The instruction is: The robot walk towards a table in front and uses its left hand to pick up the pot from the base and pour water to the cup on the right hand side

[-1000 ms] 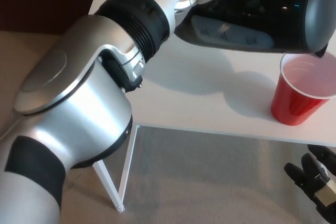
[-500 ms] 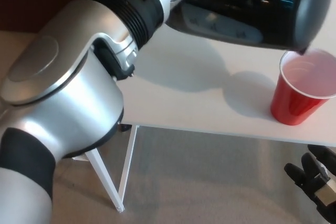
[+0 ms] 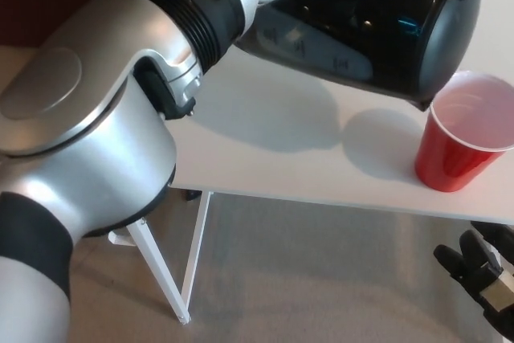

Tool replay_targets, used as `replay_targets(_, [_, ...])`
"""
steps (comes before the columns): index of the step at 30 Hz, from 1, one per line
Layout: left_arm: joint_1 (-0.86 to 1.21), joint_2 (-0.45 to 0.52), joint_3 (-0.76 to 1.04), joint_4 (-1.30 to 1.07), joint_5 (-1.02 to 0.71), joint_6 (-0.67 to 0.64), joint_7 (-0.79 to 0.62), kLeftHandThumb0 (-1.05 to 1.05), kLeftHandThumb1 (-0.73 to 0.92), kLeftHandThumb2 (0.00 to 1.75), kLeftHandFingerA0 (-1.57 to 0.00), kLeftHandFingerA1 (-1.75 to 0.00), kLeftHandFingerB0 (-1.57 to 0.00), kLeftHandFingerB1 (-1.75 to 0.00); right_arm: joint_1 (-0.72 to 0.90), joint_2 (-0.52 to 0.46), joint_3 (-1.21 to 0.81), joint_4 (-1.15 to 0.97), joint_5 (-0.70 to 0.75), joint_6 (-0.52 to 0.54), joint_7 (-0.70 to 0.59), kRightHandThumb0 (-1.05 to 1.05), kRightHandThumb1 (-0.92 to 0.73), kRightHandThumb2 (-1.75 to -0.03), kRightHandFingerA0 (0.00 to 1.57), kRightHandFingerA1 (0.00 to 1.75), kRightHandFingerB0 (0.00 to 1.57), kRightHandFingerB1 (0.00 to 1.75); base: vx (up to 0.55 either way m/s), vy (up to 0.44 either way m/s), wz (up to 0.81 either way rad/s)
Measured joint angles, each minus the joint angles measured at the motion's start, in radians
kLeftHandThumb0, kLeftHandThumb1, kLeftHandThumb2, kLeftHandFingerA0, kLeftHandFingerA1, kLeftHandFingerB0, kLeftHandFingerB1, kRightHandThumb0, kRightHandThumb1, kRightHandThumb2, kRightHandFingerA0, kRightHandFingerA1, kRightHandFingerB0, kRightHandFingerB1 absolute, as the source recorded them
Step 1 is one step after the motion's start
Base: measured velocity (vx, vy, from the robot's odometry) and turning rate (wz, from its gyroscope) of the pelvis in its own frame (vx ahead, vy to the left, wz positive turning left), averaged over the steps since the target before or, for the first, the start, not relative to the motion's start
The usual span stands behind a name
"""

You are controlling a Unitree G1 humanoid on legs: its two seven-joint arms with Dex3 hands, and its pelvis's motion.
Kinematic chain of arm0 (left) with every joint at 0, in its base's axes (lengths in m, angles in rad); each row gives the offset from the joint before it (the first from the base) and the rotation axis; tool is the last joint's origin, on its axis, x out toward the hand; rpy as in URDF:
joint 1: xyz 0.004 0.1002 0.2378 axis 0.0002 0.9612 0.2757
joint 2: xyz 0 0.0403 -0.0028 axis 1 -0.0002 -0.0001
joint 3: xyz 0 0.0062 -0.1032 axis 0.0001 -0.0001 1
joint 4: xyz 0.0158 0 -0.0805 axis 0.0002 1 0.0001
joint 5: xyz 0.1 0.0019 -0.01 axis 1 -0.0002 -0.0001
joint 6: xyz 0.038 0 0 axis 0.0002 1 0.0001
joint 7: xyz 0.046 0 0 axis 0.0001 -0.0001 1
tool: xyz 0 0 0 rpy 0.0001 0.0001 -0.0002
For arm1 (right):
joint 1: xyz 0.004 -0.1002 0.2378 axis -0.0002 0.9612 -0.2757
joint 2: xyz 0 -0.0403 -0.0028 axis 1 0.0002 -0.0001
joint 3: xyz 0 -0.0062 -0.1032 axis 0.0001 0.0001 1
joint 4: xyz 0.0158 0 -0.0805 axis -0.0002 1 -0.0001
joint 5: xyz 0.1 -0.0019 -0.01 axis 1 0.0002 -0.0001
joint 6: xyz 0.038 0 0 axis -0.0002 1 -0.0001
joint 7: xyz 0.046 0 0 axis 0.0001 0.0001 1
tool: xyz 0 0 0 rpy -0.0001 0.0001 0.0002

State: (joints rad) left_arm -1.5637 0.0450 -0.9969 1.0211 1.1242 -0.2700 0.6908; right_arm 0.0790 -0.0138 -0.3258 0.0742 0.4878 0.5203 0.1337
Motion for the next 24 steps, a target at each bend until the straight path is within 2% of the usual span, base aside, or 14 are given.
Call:
replay_targets(3, [0.004, -0.001, 0.004, -0.009, 0.002, 0.0, 0.001, -0.4, 0.53, 0.56, -0.99, -1.67, -0.88, -1.16, -0.001, 0.0, 0.001, 0.001, -0.001, 0.0, 0.0, -0.35, -0.66, -0.63, 0.27, 0.54, 0.16, 0.36, 0.0, 0.0, 0.0])
replay_targets(4, [0.008, -0.003, 0.008, -0.009, 0.002, 0.0, 0.004, -0.37, 0.55, 0.58, -0.94, -1.75, -0.83, -1.3, -0.003, 0.0, 0.001, 0.003, -0.001, 0.0, 0.0, -0.34, -0.67, -0.62, 0.28, 0.55, 0.17, 0.37, 0.0, 0.0, 0.0])
replay_targets(5, [0.012, -0.005, 0.011, -0.008, 0.002, 0.0, 0.006, -0.34, 0.55, 0.58, -0.93, -1.74, -0.84, -1.24, -0.004, 0.0, 0.001, 0.004, -0.001, 0.0, 0.0, -0.3, -0.47, -0.98, 0.24, 0.6, 0.07, 0.5, 0.0, 0.0, 0.0])
replay_targets(6, [0.015, -0.008, 0.014, -0.007, 0.002, 0.0, 0.008, -0.37, 0.52, 0.58, -0.93, -1.74, -0.85, -1.29, -0.005, 0.0, 0.001, 0.005, -0.001, 0.0, 0.0, -0.35, -0.66, -0.64, 0.25, 0.54, 0.16, 0.38, 0.0, 0.0, 0.0])
replay_targets(9, [0.019, -0.015, 0.022, -0.002, 0.002, 0.0, 0.016, -0.42, 0.52, 0.6, -0.97, -1.74, -0.85, -1.35, -0.006, 0.0, 0.001, 0.005, -0.001, 0.0, 0.0, -0.36, -0.68, -0.63, 0.26, 0.53, 0.17, 0.38, 0.0, 0.0, 0.0])
replay_targets(14, [0.019, -0.021, 0.028, 0.012, 0.008, 0.001, 0.028, -0.38, 0.49, 0.58, -0.95, -1.73, -0.83, -1.3, -0.006, 0.0, 0.001, 0.005, -0.001, 0.0, 0.0, -0.36, -0.67, -0.63, 0.26, 0.52, 0.16, 0.36, 0.0, 0.0, 0.0])
replay_targets(15, [0.019, -0.021, 0.029, 0.013, 0.009, 0.001, 0.029, -0.38, 0.48, 0.58, -0.96, -1.71, -0.83, -1.28, -0.006, 0.0, 0.002, 0.005, -0.001, 0.0, 0.0, -0.3, -0.48, -0.98, 0.24, 0.6, 0.07, 0.5, 0.0, 0.0, 0.0])
replay_targets(16, [0.019, -0.02, 0.031, 0.016, 0.01, 0.001, 0.03, -0.4, 0.47, 0.59, -0.97, -1.69, -0.85, -1.26, -0.006, 0.0, 0.001, 0.005, -0.001, 0.001, 0.0, -0.36, -0.68, -0.62, 0.25, 0.54, 0.17, 0.36, 0.0, 0.0, 0.0])
replay_targets(20, [0.018, -0.02, 0.04, 0.037, 0.011, 0.001, 0.045, -0.35, 0.49, 0.6, -0.98, -1.69, -0.86, -1.24, -0.006, 0.0, 0.001, 0.006, -0.001, 0.001, 0.002, -0.35, -0.67, -0.63, 0.23, 0.5, 0.16, 0.37, 0.0, 0.0, 0.0])
replay_targets(21, [0.018, -0.02, 0.043, 0.042, 0.011, 0.0, 0.049, -0.33, 0.52, 0.56, -1.01, -1.66, -0.86, -1.13, -0.006, 0.0, 0.002, 0.006, -0.001, 0.001, 0.003, -0.34, -0.67, -0.63, 0.23, 0.49, 0.15, 0.36, 0.0, 0.0, 0.0])
replay_targets(22, [0.018, -0.02, 0.046, 0.044, 0.011, 0.0, 0.051, -0.35, 0.37, 0.84, -1.29, -1.38, -0.9, -1.03, -0.006, 0.0, 0.002, 0.006, -0.001, 0.001, 0.003, -0.35, -0.67, -0.62, 0.22, 0.47, 0.15, 0.35, 0.0, 0.0, 0.0])
replay_targets(23, [0.018, -0.02, 0.049, 0.044, 0.011, 0.0, 0.051, -0.35, 0.37, 0.84, -1.29, -1.38, -0.9, -1.03, -0.006, 0.0, 0.002, 0.006, -0.001, 0.001, 0.004, -0.35, -0.67, -0.62, 0.22, 0.47, 0.15, 0.35, 0.0, 0.0, 0.0])
replay_targets(24, [0.018, -0.02, 0.05, 0.044, 0.011, 0.0, 0.05, -0.37, 0.5, 0.59, -0.98, -1.7, -0.84, -1.22, -0.006, 0.0, 0.002, 0.006, -0.001, 0.001, 0.005, -0.36, -0.65, -0.61, 0.23, 0.48, 0.15, 0.35, 0.0, 0.0, 0.0])
